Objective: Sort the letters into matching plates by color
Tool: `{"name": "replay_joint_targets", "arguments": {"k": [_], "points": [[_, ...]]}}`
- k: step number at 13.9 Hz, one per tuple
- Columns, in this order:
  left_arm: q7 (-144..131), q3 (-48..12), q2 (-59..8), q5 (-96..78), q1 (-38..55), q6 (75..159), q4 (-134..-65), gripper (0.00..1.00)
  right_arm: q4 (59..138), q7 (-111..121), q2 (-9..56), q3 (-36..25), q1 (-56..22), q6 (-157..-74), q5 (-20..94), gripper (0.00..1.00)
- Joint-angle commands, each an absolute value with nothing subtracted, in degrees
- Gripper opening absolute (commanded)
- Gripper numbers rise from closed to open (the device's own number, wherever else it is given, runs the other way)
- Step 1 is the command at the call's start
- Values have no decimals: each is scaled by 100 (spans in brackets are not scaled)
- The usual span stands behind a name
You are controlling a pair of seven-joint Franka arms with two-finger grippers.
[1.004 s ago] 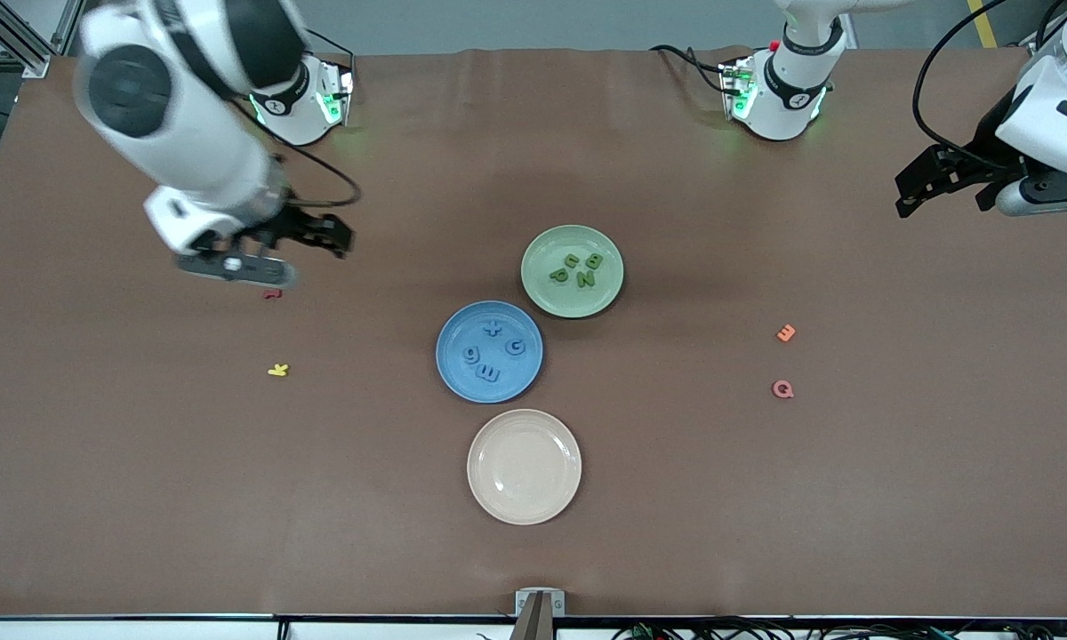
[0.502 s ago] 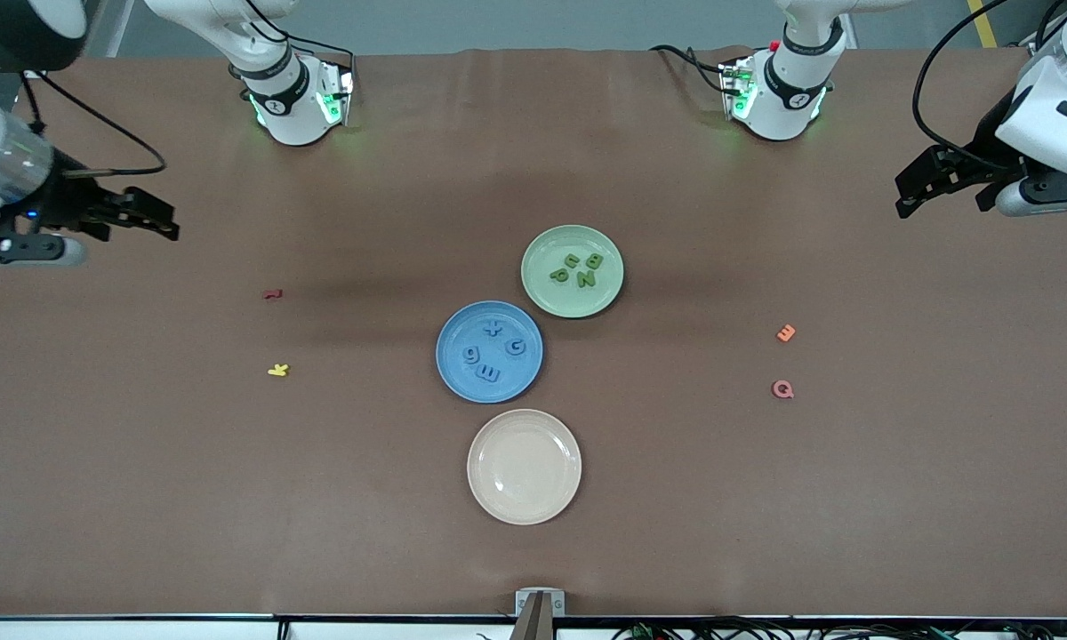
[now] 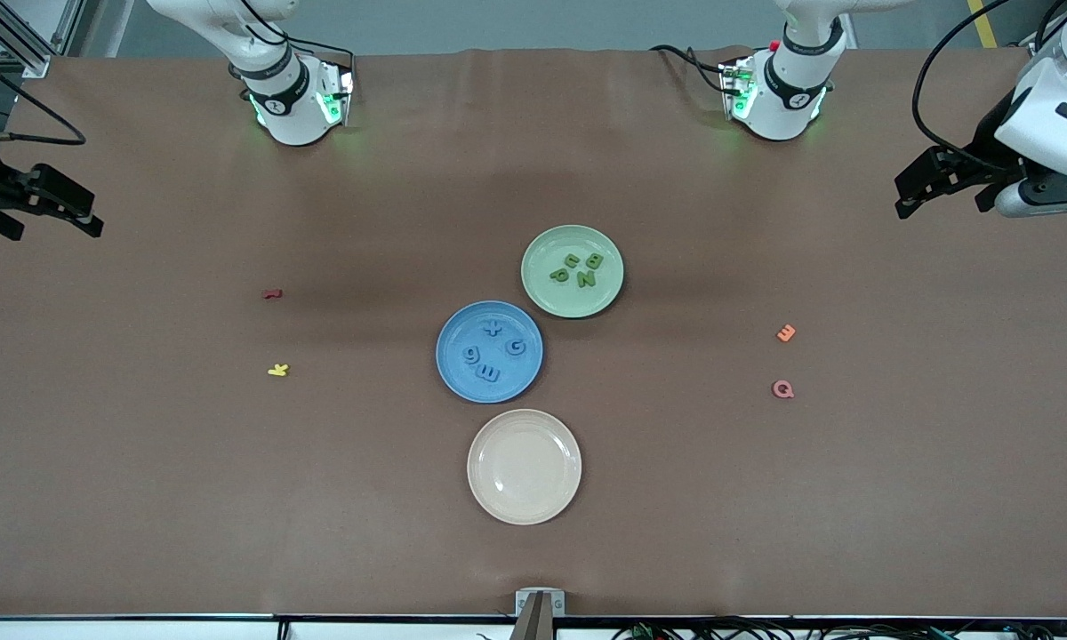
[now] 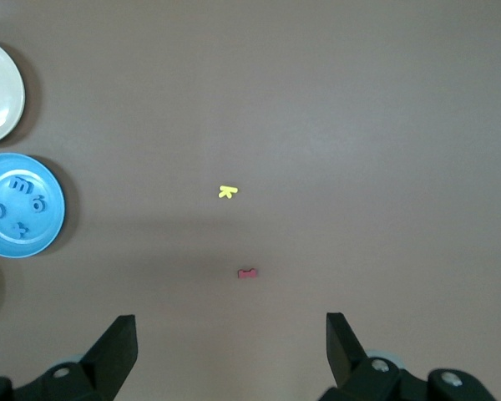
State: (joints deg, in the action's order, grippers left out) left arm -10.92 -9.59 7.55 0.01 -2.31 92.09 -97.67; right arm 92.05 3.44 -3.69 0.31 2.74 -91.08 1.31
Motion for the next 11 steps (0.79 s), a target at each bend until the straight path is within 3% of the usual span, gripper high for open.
{"name": "replay_joint_targets", "arguments": {"k": [1,9,11], "points": [[-976,-958,782,-9,-281,9229,-9677,99,8903,439,-193,149,422,-8991,88,100],[-976,-932,651,0,-308,9202,-9519,100,8763,439,-141,141,439,-9062,70,100],[-984,-932,589,0,-308,9185,-9449,100,8413,404,104,149,448,-9001,79,100]]}}
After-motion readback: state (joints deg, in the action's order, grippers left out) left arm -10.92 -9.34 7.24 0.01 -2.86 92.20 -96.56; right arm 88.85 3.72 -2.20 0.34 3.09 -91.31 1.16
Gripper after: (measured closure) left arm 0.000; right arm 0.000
